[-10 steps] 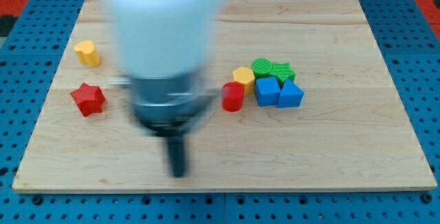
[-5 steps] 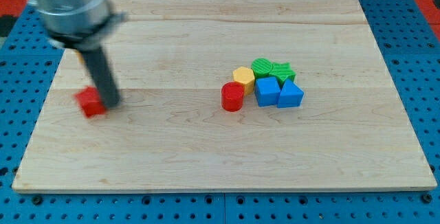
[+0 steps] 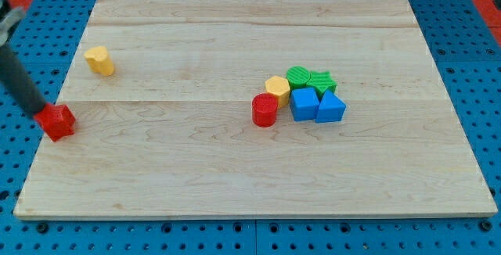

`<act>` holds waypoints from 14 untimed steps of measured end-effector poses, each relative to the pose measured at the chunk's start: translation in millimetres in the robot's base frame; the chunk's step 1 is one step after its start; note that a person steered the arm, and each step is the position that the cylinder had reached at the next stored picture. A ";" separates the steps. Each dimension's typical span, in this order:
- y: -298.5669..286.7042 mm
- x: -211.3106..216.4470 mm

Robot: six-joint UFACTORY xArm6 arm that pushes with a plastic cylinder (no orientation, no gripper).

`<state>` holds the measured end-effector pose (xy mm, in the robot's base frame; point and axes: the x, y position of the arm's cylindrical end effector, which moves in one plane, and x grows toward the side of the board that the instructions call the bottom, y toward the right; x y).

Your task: Place the red star towards the bottom left of the blue cube

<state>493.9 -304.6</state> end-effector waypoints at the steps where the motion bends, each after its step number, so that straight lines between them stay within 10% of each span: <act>1: 11.2 22.7; 3: 54.9 -31.8; 6: 236.9 27.3; 9: 238.2 -23.2; 12: 303.6 51.2; 14: 221.4 11.8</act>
<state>505.6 -83.2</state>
